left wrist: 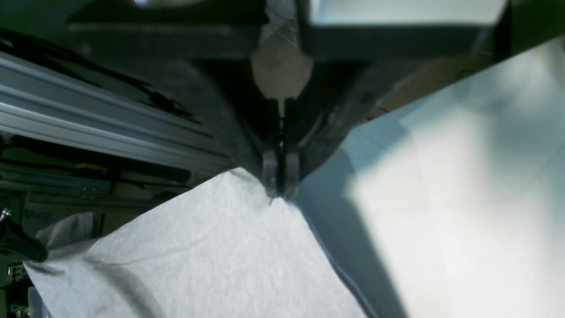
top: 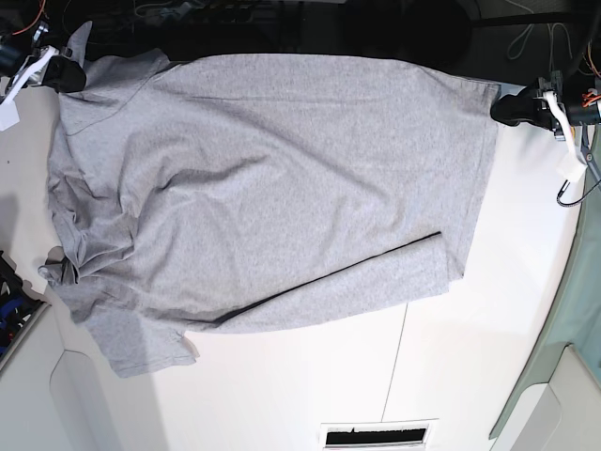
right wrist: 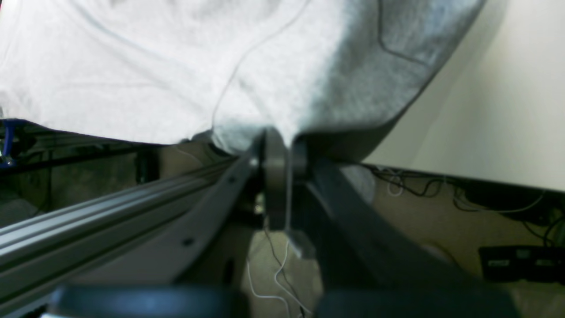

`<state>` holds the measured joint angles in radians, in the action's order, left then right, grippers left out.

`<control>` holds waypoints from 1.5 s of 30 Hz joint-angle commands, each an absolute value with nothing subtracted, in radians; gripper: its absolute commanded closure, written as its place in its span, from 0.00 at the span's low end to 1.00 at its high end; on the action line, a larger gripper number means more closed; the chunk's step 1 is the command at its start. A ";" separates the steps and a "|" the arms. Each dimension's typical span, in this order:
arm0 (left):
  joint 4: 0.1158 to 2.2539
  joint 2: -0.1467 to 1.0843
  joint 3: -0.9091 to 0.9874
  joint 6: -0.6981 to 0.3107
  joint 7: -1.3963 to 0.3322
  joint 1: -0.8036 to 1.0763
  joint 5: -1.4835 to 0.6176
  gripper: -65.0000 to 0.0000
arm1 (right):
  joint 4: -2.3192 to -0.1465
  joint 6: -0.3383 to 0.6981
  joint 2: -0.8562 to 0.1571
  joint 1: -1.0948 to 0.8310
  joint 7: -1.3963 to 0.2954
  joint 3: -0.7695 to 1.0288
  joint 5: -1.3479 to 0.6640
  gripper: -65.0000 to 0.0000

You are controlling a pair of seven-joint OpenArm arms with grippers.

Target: Layout the t-shirt on the table in an organized manner, then fold the t-shirt properly

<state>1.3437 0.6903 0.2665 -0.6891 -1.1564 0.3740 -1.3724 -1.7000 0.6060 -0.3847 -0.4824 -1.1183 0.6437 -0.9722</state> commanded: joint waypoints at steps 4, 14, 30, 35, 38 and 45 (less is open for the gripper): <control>1.363 0.732 0.275 -0.698 -1.174 0.372 -1.433 1.00 | -1.716 0.607 -0.402 -0.486 -1.108 0.654 -0.988 1.00; 1.380 0.754 0.421 -0.698 -1.200 0.371 -1.484 1.00 | -1.834 0.607 -0.401 -0.498 -1.127 0.679 -0.987 1.00; 1.382 0.770 0.492 -0.698 -1.221 0.368 -1.484 1.00 | -2.106 0.607 -0.354 -0.593 -1.114 0.783 -0.992 1.00; 1.381 0.757 0.491 -0.698 -1.076 0.345 -1.426 1.00 | -2.106 0.606 -0.349 -0.549 -1.039 0.782 -0.954 1.00; 1.381 0.739 0.466 -0.698 -1.024 0.309 -1.320 1.00 | -2.070 0.607 -0.349 -0.485 -1.021 0.770 -0.946 1.00; 1.370 0.739 0.283 -0.698 -0.772 0.209 -1.021 1.00 | -1.866 0.602 -0.349 -0.270 -1.009 0.673 -0.878 1.00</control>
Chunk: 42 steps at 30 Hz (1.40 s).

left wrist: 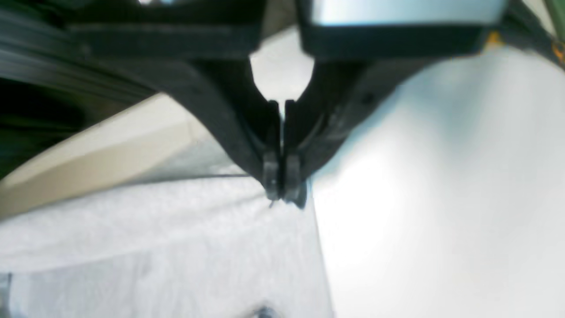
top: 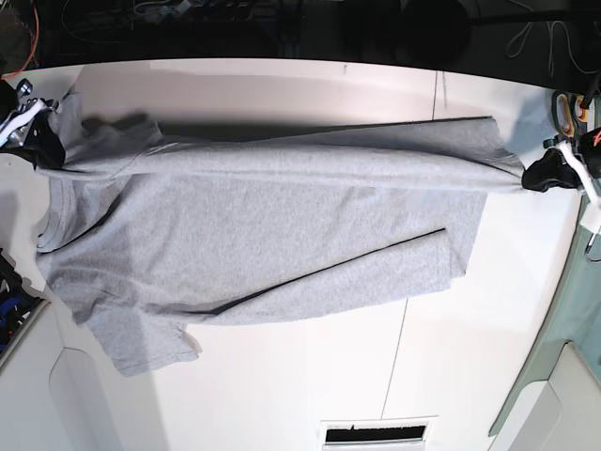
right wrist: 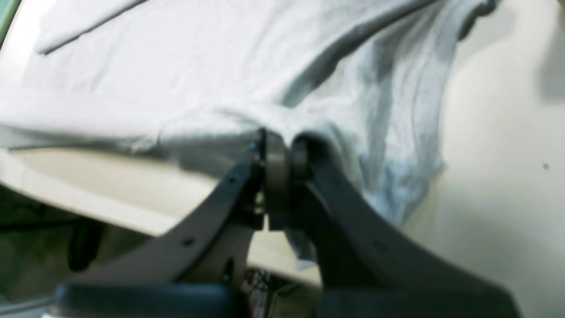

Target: Layout the t-shirt on the table in an organized manner, then fold the t-shirt properly

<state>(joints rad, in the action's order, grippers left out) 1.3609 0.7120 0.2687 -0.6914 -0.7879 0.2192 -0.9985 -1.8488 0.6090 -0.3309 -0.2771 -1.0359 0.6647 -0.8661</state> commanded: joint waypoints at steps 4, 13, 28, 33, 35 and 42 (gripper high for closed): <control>1.332 0.739 0.198 -0.698 -0.703 0.134 -0.942 1.00 | -1.731 0.599 -0.349 -0.156 -0.990 0.635 -0.852 1.00; 1.151 0.690 0.105 -0.698 -0.691 0.008 -0.892 1.00 | -1.496 0.599 -0.349 0.026 -0.936 0.494 -0.743 1.00; 1.162 0.712 0.173 -0.698 -0.910 0.043 -1.127 0.69 | -1.460 0.580 -0.346 0.007 -0.948 0.732 -0.738 0.54; 1.162 0.714 0.199 -0.698 -0.920 0.073 -1.145 0.61 | -1.458 0.580 -0.346 -0.041 -0.904 0.806 -0.663 0.54; 1.162 0.702 0.199 -0.698 -0.908 0.073 -1.136 0.51 | -1.445 0.579 -0.347 -0.060 -0.866 0.805 -0.639 0.54; 1.145 0.675 0.199 -0.698 -0.832 0.073 -1.016 0.46 | -1.290 0.580 -0.346 -0.067 -0.781 0.805 -0.617 0.32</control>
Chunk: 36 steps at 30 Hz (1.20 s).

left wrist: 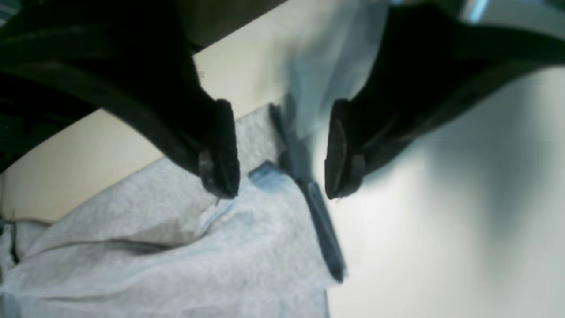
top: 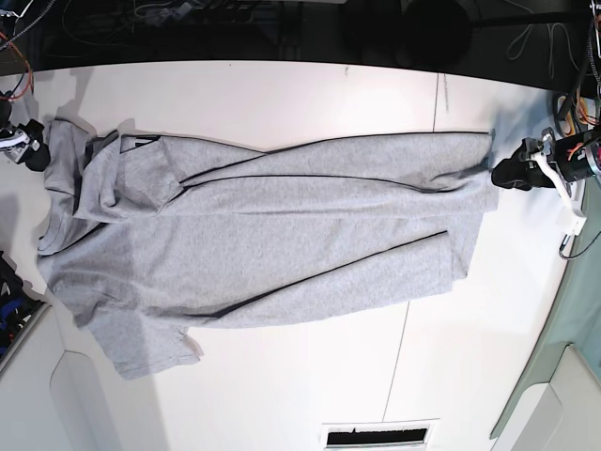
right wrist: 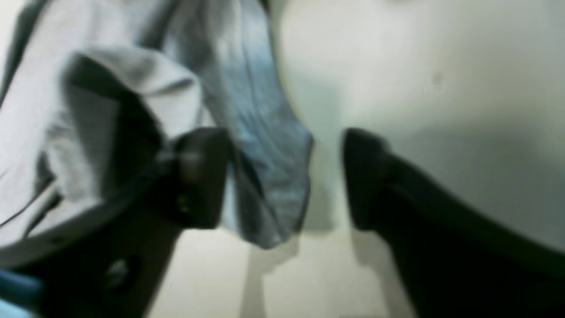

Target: Layout the t-shirt on the table in an organized manner, then fold the t-shirt properly

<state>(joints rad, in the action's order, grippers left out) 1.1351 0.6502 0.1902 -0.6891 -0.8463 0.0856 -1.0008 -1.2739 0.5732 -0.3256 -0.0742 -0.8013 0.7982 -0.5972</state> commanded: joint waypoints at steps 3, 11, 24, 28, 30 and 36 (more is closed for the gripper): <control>1.105 0.657 0.199 -0.698 -0.822 0.068 -1.005 0.46 | -1.221 0.581 -0.346 -0.060 -0.765 0.804 -0.617 0.31; 1.080 0.571 0.199 -0.698 -0.775 0.064 -0.965 0.46 | -1.187 0.588 -0.346 -0.058 -0.759 0.744 -0.674 0.31; 1.080 0.527 0.192 -0.698 -0.734 0.067 -0.827 1.00 | -1.190 0.576 -0.327 -0.056 -0.768 0.558 -0.680 0.84; 1.099 0.553 0.192 -0.698 -0.791 0.085 -0.893 1.00 | -1.227 0.576 -0.327 -0.062 -0.857 0.605 -0.691 1.00; 1.131 0.575 0.192 -0.698 -0.803 0.118 -0.936 1.00 | -1.261 0.581 -0.327 -0.076 -0.917 0.651 -0.732 1.00; 1.288 0.635 0.192 -0.698 -0.812 0.247 -0.978 1.00 | -1.377 0.591 -0.328 -0.158 -0.992 0.788 -0.850 1.00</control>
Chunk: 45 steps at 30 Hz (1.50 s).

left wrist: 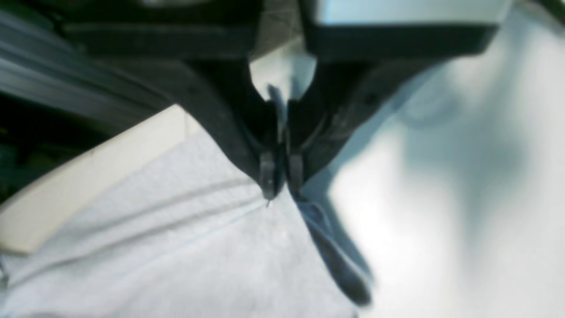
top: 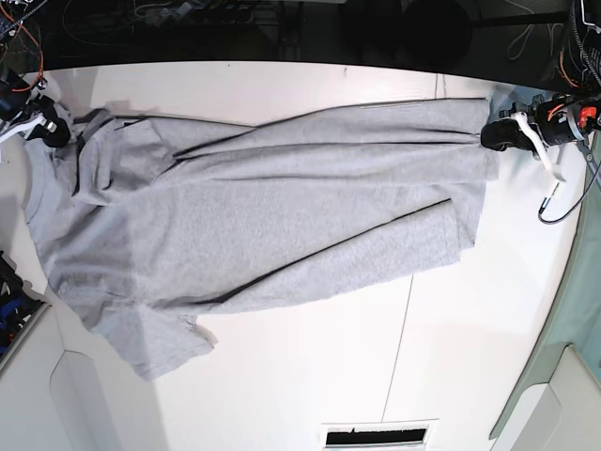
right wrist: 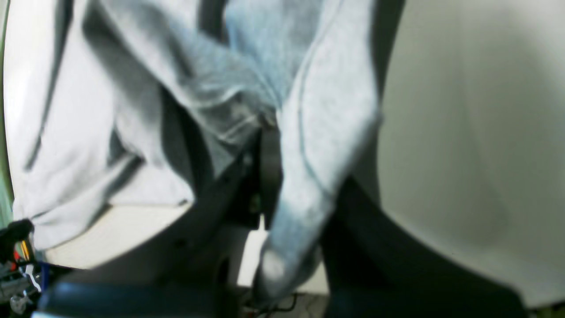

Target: Layout the t-shirt on the table in an organized manner, then fold the t-shirt properly

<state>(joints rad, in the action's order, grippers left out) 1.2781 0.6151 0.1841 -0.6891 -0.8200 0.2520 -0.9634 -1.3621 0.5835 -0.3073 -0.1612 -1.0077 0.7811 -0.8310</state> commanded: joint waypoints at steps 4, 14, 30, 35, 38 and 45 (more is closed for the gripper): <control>1.390 0.664 0.196 -0.698 -0.812 0.330 -0.992 1.00 | -1.433 0.591 -0.338 -0.237 -0.992 0.810 -0.857 1.00; 1.446 0.668 0.222 -0.698 -0.820 0.412 -0.992 1.00 | -1.459 0.591 -0.338 -0.347 -0.983 0.810 -0.852 1.00; 1.582 0.671 0.278 -0.698 -0.903 0.413 -1.066 0.69 | -1.461 0.588 -0.374 -0.334 -0.878 0.817 -0.810 0.60; 1.725 0.671 0.319 -0.698 -0.887 0.408 -1.066 0.65 | -1.460 0.582 -0.409 -0.276 -0.879 0.818 -0.784 0.60; 1.741 0.669 0.319 -0.698 -0.852 0.397 -1.061 0.51 | -1.460 0.579 -0.422 -0.232 -0.879 0.818 -0.759 0.60; 1.649 0.611 0.292 -0.698 -0.740 0.352 -0.937 0.48 | -1.460 0.579 -0.432 -0.139 -0.878 0.818 -0.758 0.60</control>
<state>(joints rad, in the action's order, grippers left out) 1.6325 0.5915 0.2821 -0.6895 -0.7624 0.3618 -0.9150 -1.4425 0.5755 -0.4072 -0.1516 -0.8997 0.8101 -0.7387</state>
